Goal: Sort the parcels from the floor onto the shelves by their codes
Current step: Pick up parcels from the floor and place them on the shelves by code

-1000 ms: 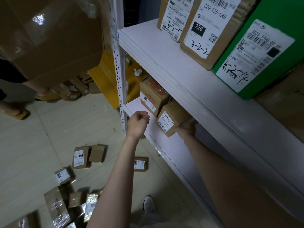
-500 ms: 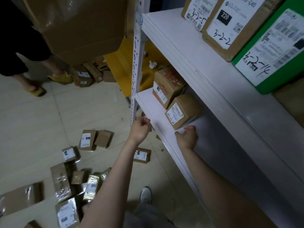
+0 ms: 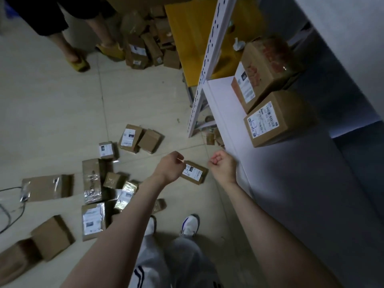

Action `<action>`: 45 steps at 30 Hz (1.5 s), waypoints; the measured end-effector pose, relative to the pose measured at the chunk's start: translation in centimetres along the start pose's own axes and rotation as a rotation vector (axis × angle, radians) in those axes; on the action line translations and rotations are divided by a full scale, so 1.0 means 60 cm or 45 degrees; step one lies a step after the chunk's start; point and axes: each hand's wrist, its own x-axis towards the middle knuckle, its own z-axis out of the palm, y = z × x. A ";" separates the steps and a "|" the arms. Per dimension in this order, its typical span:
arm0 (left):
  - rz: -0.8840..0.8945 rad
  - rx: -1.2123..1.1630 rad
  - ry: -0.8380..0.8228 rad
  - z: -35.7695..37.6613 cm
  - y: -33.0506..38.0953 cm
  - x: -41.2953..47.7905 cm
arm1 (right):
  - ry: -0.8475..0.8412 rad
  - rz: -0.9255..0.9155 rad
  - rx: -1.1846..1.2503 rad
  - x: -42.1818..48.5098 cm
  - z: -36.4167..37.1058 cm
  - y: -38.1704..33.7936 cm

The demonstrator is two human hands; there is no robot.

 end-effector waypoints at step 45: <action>-0.407 -0.614 -0.217 0.340 -0.510 0.585 | -0.329 0.364 -0.896 0.331 0.560 0.644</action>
